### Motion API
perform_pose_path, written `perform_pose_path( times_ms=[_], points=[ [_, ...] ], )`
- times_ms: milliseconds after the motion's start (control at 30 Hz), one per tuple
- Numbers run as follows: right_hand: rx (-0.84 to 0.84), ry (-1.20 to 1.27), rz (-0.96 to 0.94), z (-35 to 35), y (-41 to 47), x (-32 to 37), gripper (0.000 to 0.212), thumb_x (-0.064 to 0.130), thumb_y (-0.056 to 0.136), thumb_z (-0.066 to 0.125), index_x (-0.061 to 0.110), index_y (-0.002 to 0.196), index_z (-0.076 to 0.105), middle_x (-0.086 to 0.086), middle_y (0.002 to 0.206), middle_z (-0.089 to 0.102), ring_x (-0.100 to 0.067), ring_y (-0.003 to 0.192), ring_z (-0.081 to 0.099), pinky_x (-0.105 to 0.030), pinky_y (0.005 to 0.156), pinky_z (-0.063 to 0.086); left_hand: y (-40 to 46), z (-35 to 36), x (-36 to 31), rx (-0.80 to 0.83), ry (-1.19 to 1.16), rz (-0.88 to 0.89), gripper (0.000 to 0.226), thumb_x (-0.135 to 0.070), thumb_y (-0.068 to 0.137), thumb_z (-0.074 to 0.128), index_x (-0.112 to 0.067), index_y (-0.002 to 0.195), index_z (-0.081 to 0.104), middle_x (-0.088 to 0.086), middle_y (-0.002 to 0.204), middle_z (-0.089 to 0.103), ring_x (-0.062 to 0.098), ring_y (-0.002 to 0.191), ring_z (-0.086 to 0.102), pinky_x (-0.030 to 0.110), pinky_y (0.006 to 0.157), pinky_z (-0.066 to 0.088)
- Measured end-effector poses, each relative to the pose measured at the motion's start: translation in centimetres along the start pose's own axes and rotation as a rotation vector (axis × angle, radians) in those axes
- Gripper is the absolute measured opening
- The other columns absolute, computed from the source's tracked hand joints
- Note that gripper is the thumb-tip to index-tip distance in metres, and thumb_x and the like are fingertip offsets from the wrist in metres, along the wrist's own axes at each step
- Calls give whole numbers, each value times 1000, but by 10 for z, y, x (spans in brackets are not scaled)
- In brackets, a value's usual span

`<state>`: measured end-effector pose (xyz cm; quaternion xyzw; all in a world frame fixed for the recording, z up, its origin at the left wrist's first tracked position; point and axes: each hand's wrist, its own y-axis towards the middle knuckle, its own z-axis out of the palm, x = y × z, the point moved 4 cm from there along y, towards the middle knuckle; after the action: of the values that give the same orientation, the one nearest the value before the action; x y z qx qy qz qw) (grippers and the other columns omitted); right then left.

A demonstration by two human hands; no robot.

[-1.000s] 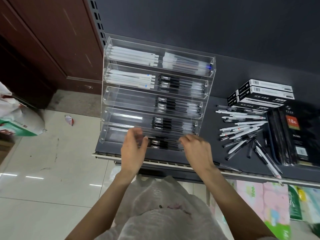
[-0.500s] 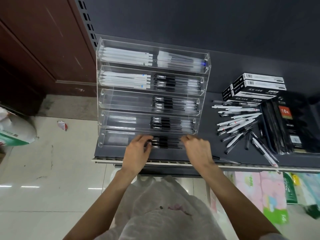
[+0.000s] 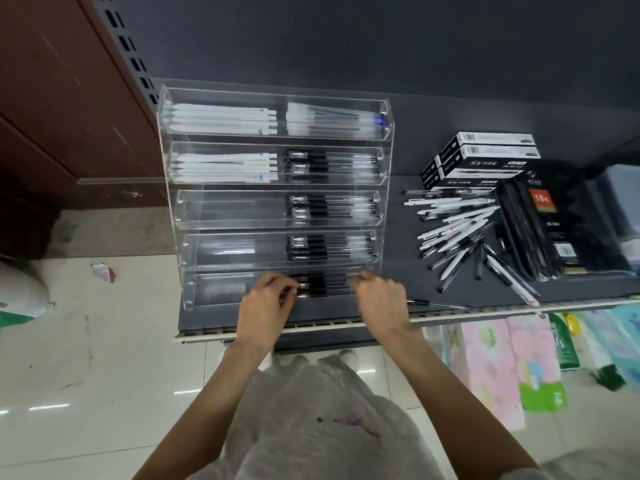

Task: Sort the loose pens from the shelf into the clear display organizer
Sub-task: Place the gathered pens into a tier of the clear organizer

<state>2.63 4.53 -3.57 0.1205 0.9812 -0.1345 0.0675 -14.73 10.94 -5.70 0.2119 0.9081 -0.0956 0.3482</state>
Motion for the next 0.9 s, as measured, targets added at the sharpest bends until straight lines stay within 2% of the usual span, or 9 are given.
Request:
perform_pose_path(
  times_ms=[100, 167, 333, 467, 533, 633, 767, 833, 900],
  points=[
    [-93, 90, 46, 3, -6, 3, 12, 14, 69, 79, 20, 75, 71, 3, 71, 62, -16, 39, 59, -23, 36, 45, 2, 0, 4, -1, -68, 17, 14, -7, 83, 70, -15, 93, 72, -1, 93, 65, 6, 64, 60, 16, 69, 51],
    [-142, 128, 70, 2, -13, 4, 9, 19, 70, 79, 19, 69, 70, 3, 65, 62, -16, 35, 57, -23, 32, 44, 5, 0, 5, 16, -61, 38, 14, -6, 81, 71, -16, 91, 70, -2, 87, 66, 7, 64, 61, 22, 67, 55],
    [-278, 306, 152, -9, -29, -1, 8, 20, 86, 63, 20, 84, 71, 3, 83, 69, -21, 46, 63, -27, 38, 49, 7, -8, -5, 63, 87, 100, 8, -14, 83, 69, -22, 87, 70, -8, 81, 66, 11, 65, 61, 26, 58, 53],
    [-431, 470, 228, -25, -56, -27, 19, 24, 88, 52, 23, 94, 70, 4, 84, 68, -19, 53, 63, -27, 42, 50, 5, -25, -40, -21, 95, 318, 10, -24, 86, 60, -23, 90, 69, -9, 79, 66, 10, 64, 62, 20, 51, 47],
    [-451, 534, 284, -24, -70, -49, 25, 26, 90, 47, 22, 99, 70, 3, 87, 68, -20, 59, 65, -27, 47, 50, 3, -26, -69, -56, 20, 461, 19, -27, 88, 54, -21, 94, 70, -9, 79, 65, 6, 66, 59, 19, 54, 46],
    [-457, 569, 419, -9, -89, -95, 19, 18, 88, 56, 18, 100, 71, -1, 91, 69, -24, 67, 65, -30, 54, 50, 2, -7, -113, -56, -66, 649, 15, -22, 87, 56, -18, 92, 70, -9, 78, 63, 4, 71, 56, 17, 64, 45],
    [-401, 580, 547, 26, -99, -174, 20, 5, 82, 64, 15, 99, 71, -10, 93, 70, -32, 68, 66, -33, 57, 50, 7, 58, -151, 203, 10, 615, 13, -29, 85, 57, -23, 93, 65, -13, 81, 64, 7, 80, 58, 29, 67, 53],
    [-363, 562, 579, 40, -97, -205, 23, 2, 80, 64, 12, 99, 71, -15, 92, 69, -36, 69, 66, -36, 57, 50, 11, 91, -158, 369, 109, 525, 15, -26, 88, 60, -23, 102, 64, -9, 95, 65, 11, 94, 59, 31, 80, 51],
    [-311, 532, 580, 54, -92, -240, 27, 1, 78, 63, 10, 102, 70, -17, 96, 67, -39, 77, 64, -40, 60, 51, 17, 127, -167, 443, 217, 423, 21, -28, 92, 56, -25, 112, 60, -7, 112, 60, 13, 108, 54, 27, 87, 45]
  ],
)
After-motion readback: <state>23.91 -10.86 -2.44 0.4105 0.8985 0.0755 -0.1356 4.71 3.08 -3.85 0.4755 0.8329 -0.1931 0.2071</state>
